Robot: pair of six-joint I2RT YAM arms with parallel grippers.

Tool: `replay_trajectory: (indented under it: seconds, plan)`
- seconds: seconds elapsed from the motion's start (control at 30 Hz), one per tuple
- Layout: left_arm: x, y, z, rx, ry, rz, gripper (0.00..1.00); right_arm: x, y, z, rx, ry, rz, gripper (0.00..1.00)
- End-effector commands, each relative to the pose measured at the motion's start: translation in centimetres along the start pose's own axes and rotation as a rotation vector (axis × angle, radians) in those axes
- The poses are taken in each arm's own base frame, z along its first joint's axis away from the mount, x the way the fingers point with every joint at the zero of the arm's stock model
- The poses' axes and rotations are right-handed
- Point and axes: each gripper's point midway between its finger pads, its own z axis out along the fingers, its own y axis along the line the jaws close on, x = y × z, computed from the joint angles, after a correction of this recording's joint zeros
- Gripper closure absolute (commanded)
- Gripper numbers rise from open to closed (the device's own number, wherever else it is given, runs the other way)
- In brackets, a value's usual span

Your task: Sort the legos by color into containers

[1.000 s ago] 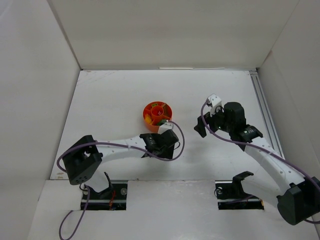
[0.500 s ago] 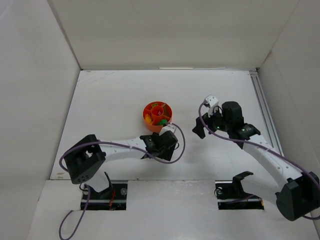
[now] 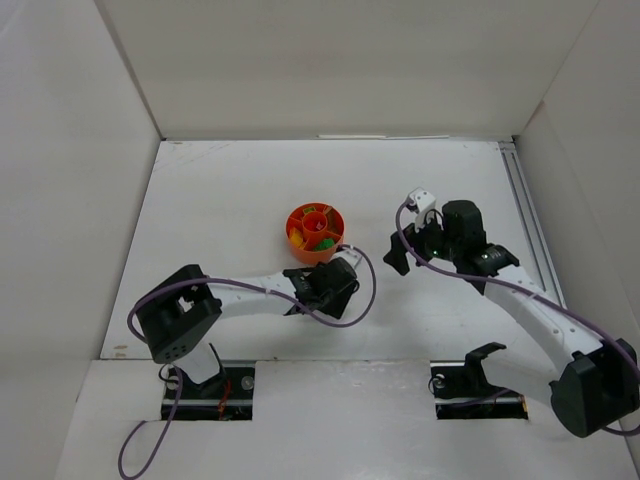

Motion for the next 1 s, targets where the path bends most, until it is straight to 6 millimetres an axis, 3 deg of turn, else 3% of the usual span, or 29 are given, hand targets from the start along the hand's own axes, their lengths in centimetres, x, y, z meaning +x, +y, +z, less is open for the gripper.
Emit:
replay_trajectory:
  seconds: [0.0,0.07,0.27,0.37,0.43,0.53,0.67,0.87,0.97]
  plan:
    - [-0.6,-0.9,0.0,0.056,-0.016,0.033,0.67,-2.3,0.1,-0.2,-0.015,-0.053,-0.032,0.00]
    - [-1.0,-1.1,-0.5,0.076,-0.028,0.040,0.70,-2.2,0.3,-0.3,-0.027,-0.041,-0.027,0.00]
    - [-6.3,-2.8,-4.7,0.193,-0.237,0.056,0.75,-1.1,2.1,-1.1,-0.171,0.016,0.029,0.00]
    - [-8.9,-4.1,-8.0,0.278,-0.344,0.088,0.75,-0.9,4.5,-1.7,-0.347,0.021,0.082,0.00]
    - [-9.5,-5.1,-9.5,0.350,-0.383,0.149,0.75,-1.7,6.4,-1.9,-0.480,0.012,0.149,0.00]
    - [-10.9,-5.8,-10.5,0.378,-0.423,0.173,0.75,-4.2,7.5,-2.0,-0.543,-0.031,0.215,0.00]
    - [-11.1,-6.1,-10.9,0.382,-0.430,0.197,0.75,-5.8,7.9,-2.1,-0.553,-0.017,0.287,0.00]
    - [-11.3,-6.0,-11.1,0.351,-0.440,0.199,0.76,-5.0,8.6,-0.7,-0.547,0.050,0.363,0.02]
    - [-12.8,-5.8,-12.5,0.343,-0.516,0.197,0.76,-4.5,8.5,0.0,-0.534,0.075,0.386,0.05]
